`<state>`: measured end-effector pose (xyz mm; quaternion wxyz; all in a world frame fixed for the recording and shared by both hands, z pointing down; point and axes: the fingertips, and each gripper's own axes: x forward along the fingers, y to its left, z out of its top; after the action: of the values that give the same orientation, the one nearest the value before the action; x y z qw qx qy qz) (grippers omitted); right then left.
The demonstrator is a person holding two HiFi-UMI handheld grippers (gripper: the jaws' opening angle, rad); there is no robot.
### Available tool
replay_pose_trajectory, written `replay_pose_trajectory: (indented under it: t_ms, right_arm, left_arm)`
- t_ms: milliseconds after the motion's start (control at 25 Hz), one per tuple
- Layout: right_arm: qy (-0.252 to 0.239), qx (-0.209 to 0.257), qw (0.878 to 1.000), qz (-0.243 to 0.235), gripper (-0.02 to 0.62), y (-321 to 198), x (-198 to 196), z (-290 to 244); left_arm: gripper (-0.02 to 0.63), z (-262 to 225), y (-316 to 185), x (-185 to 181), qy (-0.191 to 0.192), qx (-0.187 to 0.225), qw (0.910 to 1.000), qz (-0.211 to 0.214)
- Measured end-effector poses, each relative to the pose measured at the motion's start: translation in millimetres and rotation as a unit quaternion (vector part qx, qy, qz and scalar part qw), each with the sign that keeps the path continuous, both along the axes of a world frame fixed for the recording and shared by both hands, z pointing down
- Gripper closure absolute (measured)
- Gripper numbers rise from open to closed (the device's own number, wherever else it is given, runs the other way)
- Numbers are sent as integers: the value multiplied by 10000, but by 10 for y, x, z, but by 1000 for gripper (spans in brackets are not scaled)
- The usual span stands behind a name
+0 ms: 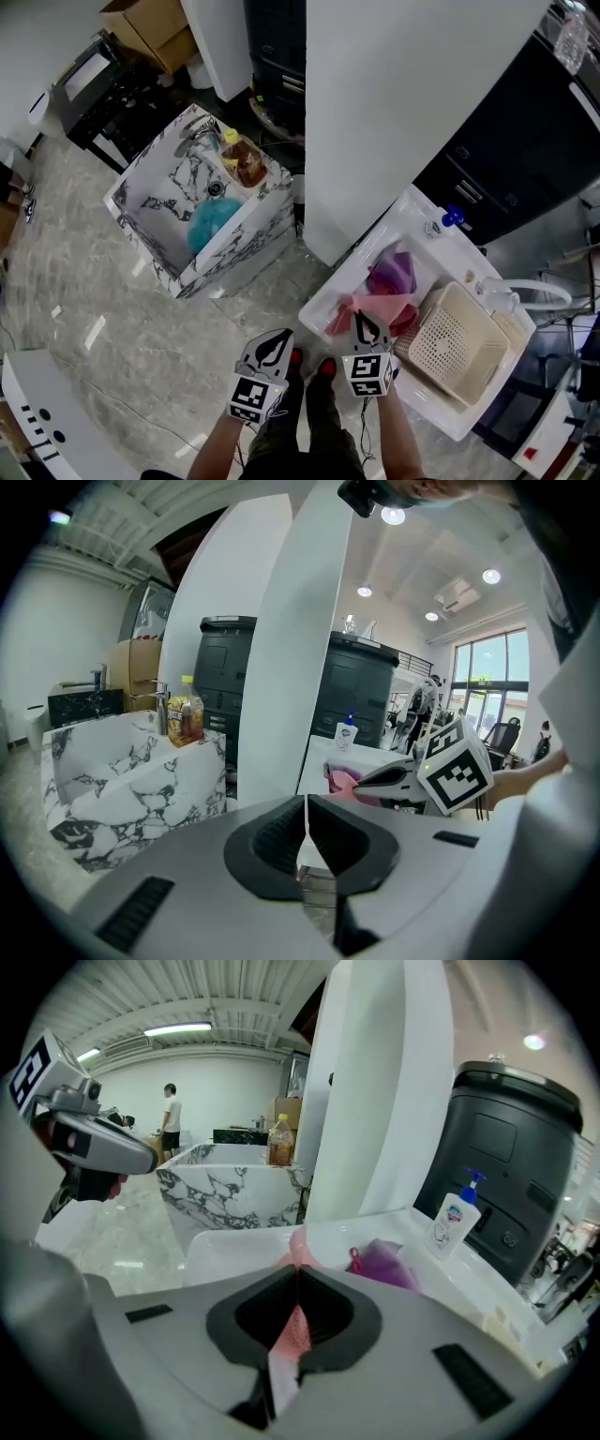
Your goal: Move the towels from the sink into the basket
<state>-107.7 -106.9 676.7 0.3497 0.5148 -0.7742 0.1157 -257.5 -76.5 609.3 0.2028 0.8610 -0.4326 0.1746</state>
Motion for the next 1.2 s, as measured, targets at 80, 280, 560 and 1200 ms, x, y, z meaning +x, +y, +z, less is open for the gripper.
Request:
replay_pose_trajectory:
  t_ms: [80, 280, 560, 1200]
  right_arm:
    - [-108, 103, 9998, 95, 560, -4, 28, -107]
    - [-327, 414, 9979, 373, 560, 18, 137, -385]
    - [-563, 887, 9923, 653, 561, 76, 265, -898]
    - [-682, 1881, 9718, 1251, 561, 335, 582, -1980]
  left_arm:
    - [589, -65, -15, -3, 23, 54, 10000, 9]
    - [589, -252, 3, 47, 46, 222, 9997, 126]
    - [589, -636, 26, 179, 134, 552, 9977, 357]
    - [589, -1440, -45, 440, 321, 1320, 9869, 871]
